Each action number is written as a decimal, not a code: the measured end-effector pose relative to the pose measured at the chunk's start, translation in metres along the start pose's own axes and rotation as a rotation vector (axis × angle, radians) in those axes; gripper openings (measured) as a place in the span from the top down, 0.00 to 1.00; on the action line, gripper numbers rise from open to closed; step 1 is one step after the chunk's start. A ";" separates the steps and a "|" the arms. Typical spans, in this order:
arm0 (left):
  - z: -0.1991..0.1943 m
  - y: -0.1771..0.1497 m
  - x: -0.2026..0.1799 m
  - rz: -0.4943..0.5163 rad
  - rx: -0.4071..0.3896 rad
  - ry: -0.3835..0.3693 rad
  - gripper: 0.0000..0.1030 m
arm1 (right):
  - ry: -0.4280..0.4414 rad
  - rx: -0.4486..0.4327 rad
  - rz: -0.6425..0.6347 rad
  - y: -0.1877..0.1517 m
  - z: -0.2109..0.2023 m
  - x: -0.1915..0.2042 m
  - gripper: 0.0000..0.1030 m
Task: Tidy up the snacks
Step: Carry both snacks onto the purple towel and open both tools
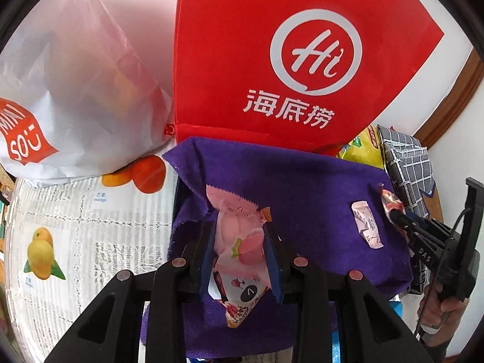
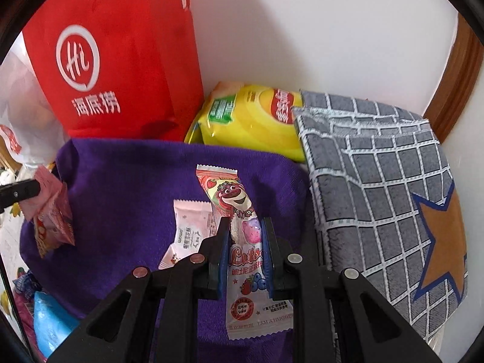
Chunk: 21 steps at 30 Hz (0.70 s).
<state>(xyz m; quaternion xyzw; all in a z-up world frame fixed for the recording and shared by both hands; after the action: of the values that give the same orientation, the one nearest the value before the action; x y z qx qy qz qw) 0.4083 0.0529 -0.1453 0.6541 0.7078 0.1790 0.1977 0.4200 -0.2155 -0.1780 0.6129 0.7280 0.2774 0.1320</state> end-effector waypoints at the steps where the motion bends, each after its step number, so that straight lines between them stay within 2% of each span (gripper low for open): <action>1: 0.001 0.000 -0.001 0.003 0.003 -0.006 0.71 | 0.002 0.007 0.000 -0.001 0.003 0.000 0.81; 17: 0.000 -0.003 -0.016 0.044 0.010 -0.011 0.71 | -0.015 0.049 -0.029 -0.003 0.019 0.007 0.80; 20: -0.002 -0.003 -0.017 0.052 0.018 -0.015 0.69 | -0.005 0.035 -0.035 -0.002 0.014 0.010 0.74; 21: -0.002 -0.004 -0.018 0.055 0.021 -0.016 0.62 | -0.003 0.033 -0.039 -0.002 0.013 0.011 0.68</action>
<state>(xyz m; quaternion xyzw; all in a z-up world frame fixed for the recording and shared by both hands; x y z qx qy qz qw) 0.4054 0.0347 -0.1444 0.6765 0.6900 0.1719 0.1916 0.4231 -0.2021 -0.1876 0.6010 0.7442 0.2616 0.1283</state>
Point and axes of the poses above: each gripper's, at about its wrist camera, not at the fingertips, and z roughly the way its jaws point, x to its left, y to its top, the point moved 2 cm from there along z, roughly the way its jaws point, and after that the axes turned 12 degrees about y, right-handed, at the moved point
